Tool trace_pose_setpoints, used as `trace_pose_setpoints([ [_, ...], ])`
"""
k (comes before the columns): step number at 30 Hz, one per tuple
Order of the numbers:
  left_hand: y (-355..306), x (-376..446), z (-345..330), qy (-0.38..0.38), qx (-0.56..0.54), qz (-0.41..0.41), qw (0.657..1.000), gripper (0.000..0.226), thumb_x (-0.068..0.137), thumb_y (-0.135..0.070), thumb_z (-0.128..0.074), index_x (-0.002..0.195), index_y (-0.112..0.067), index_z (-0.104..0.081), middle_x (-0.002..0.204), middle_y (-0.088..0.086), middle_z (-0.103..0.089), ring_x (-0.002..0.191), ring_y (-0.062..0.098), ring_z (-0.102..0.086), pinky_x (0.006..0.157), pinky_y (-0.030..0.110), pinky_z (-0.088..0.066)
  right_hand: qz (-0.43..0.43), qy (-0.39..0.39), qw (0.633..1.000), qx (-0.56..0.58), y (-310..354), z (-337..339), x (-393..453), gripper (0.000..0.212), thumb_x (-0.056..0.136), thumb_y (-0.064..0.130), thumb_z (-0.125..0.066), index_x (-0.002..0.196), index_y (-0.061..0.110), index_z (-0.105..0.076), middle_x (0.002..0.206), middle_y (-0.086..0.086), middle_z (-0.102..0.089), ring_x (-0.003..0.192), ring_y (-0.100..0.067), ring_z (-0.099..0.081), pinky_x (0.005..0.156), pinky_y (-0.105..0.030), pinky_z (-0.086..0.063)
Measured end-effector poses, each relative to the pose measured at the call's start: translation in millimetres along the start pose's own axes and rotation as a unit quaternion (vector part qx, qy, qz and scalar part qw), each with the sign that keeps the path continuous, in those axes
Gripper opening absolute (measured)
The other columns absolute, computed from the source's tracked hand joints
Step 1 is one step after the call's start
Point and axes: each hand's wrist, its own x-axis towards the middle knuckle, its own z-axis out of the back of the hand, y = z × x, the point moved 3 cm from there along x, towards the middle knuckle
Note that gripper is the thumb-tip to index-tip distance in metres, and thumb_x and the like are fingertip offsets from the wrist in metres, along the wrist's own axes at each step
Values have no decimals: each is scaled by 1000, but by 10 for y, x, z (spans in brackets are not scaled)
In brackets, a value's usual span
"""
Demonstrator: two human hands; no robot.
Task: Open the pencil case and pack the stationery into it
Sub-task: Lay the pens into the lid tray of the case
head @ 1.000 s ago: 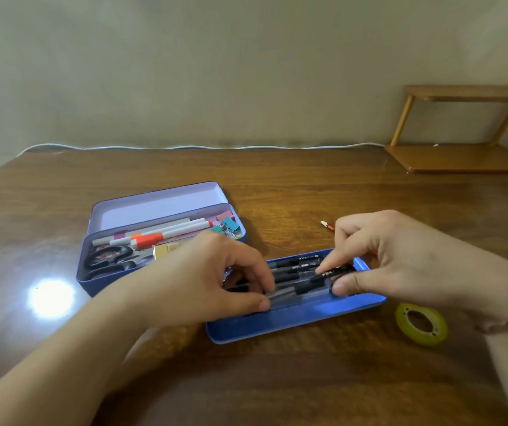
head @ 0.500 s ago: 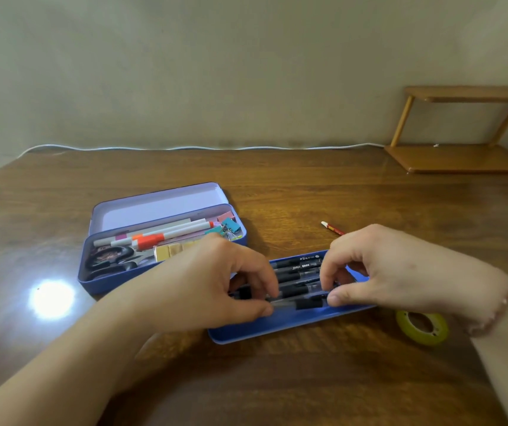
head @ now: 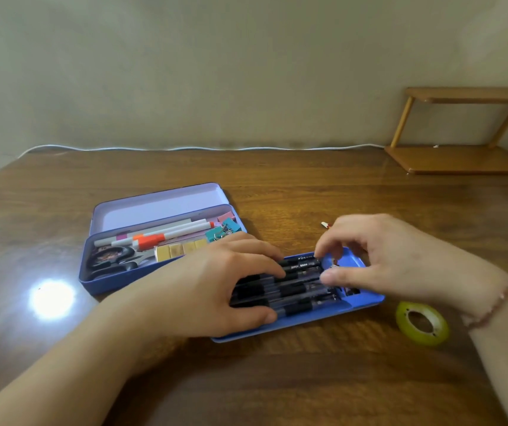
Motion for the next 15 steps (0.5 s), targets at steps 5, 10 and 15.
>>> trace_pose_setpoints([
  [5, 16, 2, 3, 4, 6, -2, 1000, 47, 83, -55, -64, 125, -33, -62, 132, -16, -58, 122, -3, -47, 102, 27, -45, -25, 37, 998, -32, -45, -81, 48, 52, 79, 58, -64, 128, 45, -53, 110, 27, -50, 104, 2, -51, 89, -30, -51],
  [10, 7, 5, 10, 4, 17, -7, 1000, 46, 83, -54, -65, 123, -32, -63, 127, -17, -61, 117, -2, -50, 100, 25, -46, -24, 58, 998, -24, -39, -119, 65, 50, 84, 58, -59, 131, 44, -53, 109, 27, -50, 102, 8, -47, 91, -29, -48],
  [15, 14, 7, 4, 8, 16, -7, 1000, 47, 83, -56, -64, 125, -34, -61, 129, -18, -58, 119, -4, -48, 101, 25, -46, -11, 61, 998, -17, -85, -155, 80, 51, 85, 60, -54, 134, 46, -49, 106, 32, -46, 86, 29, -26, 87, -20, -33],
])
